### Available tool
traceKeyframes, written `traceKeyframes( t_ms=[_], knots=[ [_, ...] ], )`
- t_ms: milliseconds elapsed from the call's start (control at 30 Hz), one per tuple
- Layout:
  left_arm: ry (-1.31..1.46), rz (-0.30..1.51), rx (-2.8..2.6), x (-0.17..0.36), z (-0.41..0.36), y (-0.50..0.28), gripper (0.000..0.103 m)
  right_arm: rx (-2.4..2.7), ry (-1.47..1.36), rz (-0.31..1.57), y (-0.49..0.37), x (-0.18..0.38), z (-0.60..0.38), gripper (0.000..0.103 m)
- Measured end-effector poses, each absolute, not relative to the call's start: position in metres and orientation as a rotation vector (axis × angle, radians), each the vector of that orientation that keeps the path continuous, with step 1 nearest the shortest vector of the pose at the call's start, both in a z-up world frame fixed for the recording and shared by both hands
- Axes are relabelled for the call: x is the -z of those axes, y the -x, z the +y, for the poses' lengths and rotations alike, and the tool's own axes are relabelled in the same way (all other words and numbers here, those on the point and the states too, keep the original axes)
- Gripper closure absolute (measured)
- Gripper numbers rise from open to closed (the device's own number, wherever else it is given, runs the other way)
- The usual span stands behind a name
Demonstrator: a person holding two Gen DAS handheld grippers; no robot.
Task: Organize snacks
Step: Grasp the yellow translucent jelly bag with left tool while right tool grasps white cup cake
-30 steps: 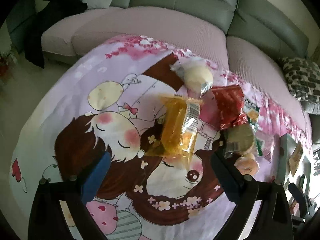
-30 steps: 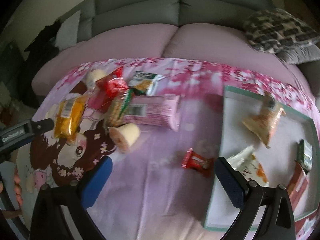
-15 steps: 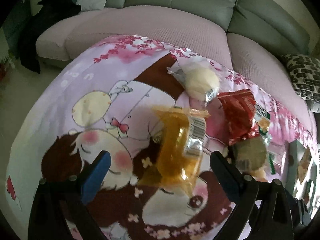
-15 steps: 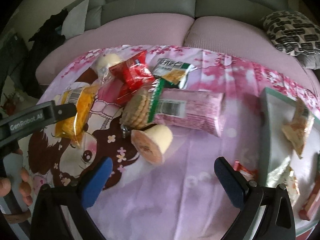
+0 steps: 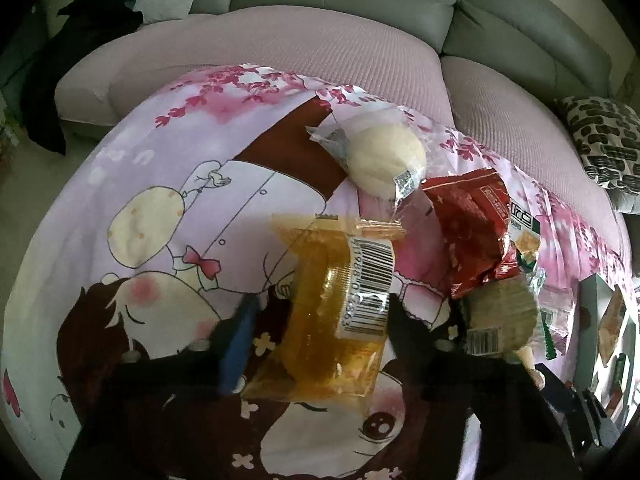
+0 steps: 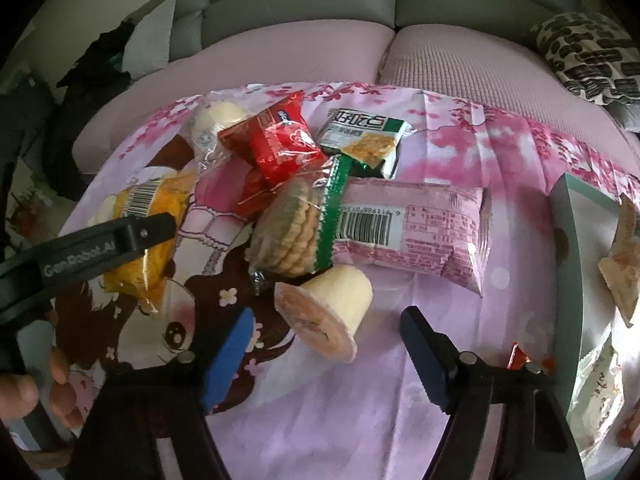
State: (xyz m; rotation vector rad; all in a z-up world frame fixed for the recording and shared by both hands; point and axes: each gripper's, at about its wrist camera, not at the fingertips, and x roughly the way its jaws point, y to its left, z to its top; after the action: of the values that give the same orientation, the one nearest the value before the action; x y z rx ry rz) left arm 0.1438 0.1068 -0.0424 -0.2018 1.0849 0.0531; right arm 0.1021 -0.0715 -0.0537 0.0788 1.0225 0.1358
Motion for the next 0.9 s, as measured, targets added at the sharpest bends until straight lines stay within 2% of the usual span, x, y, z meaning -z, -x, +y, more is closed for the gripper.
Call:
traceKeyframes(
  t_ms=[67, 367, 900],
  knots=[
    [0.216, 1.093, -0.044, 0.042, 0.107, -0.144, 0.053, -0.154, -0.100, 1.018, -0.102, 0.054, -0.072, 0.028],
    [0.213, 1.095, -0.068, 0.031, 0.105, -0.139, 0.057, -0.149, -0.126, 1.015, -0.106, 0.056, -0.075, 0.051],
    [0.204, 1.042, -0.059, -0.002, 0.096, -0.115, 0.058, -0.164, -0.196, 1.000, -0.090, 0.044, -0.091, 0.052]
  ],
)
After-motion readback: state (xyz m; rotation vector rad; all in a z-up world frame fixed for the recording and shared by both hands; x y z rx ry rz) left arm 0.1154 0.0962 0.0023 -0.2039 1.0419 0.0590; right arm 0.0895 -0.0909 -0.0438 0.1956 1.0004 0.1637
